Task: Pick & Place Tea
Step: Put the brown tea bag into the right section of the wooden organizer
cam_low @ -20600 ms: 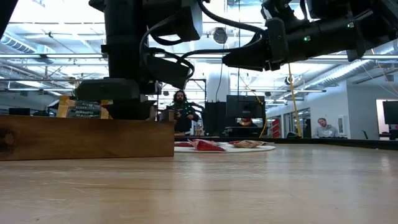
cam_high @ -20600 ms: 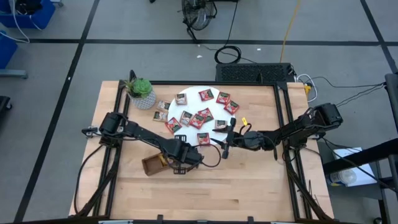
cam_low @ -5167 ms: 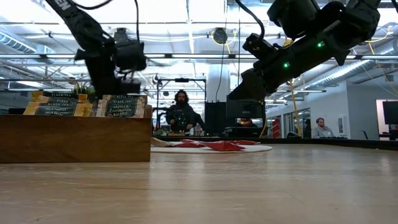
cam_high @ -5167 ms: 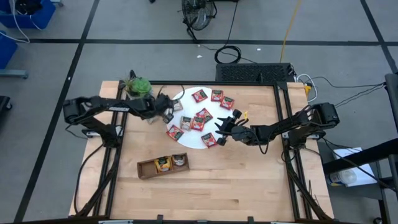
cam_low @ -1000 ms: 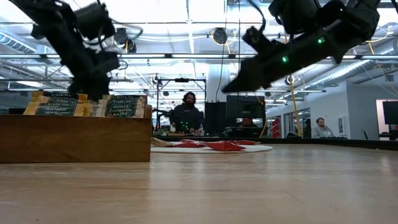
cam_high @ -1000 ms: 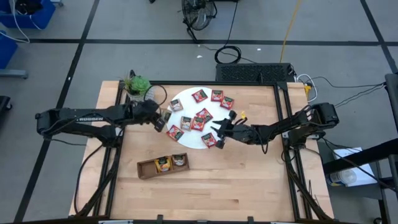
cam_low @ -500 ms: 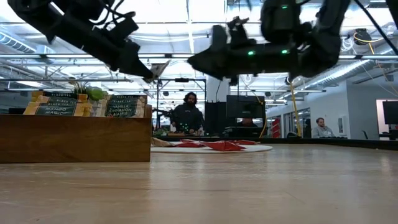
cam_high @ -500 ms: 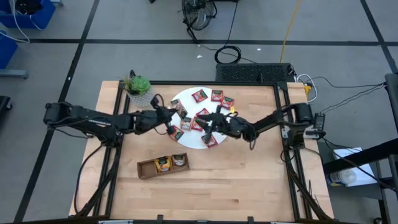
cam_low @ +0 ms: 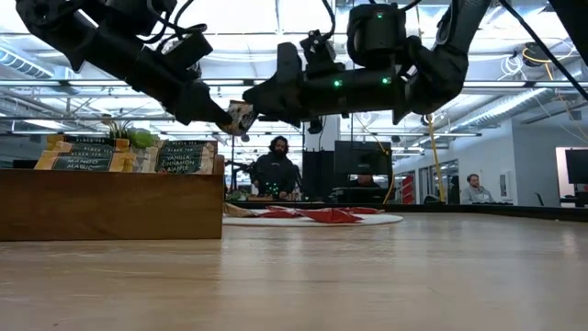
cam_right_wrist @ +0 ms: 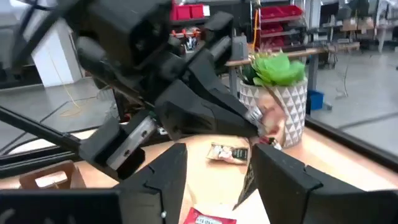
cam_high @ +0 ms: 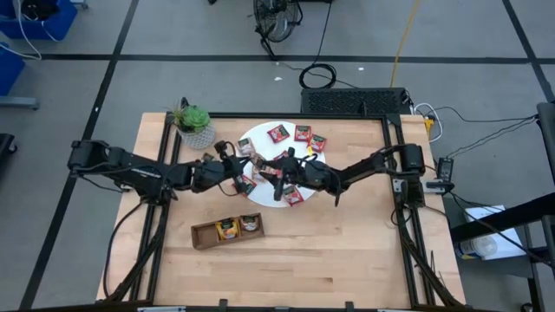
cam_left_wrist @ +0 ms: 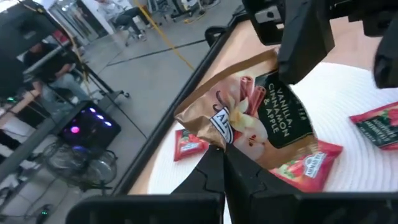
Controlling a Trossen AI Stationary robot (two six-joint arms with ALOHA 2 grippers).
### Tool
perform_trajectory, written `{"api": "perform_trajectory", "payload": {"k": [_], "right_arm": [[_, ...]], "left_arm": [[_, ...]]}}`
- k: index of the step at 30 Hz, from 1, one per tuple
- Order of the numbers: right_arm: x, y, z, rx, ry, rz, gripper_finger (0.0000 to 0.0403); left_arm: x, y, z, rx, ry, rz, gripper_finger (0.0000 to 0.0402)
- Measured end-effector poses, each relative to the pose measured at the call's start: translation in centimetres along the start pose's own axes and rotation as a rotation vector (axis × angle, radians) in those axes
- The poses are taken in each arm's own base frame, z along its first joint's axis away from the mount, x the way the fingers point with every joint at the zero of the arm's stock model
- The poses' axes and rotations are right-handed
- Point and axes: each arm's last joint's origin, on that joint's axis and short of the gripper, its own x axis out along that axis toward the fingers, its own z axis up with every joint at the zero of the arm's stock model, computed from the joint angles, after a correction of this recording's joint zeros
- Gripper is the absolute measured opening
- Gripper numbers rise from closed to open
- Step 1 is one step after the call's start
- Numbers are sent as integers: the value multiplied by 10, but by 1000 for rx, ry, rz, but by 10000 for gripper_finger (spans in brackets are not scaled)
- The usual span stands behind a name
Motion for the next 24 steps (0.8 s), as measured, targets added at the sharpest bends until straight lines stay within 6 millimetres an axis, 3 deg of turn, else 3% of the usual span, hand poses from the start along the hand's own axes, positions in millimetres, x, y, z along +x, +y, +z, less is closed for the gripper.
{"api": "perform_trajectory", "payload": {"k": [10,17,24], "right_arm": [[-4,11,-14,4,138,-54,172],[-2,-2,-8,11,78,-136,176],[1,-13,0,37,25,-85,172]], "left_arm": [[-1,1,0,84,28,88,1],[-3,-2,1,94,16,75,1],[-5,-3,2,87,11,68,1]]}}
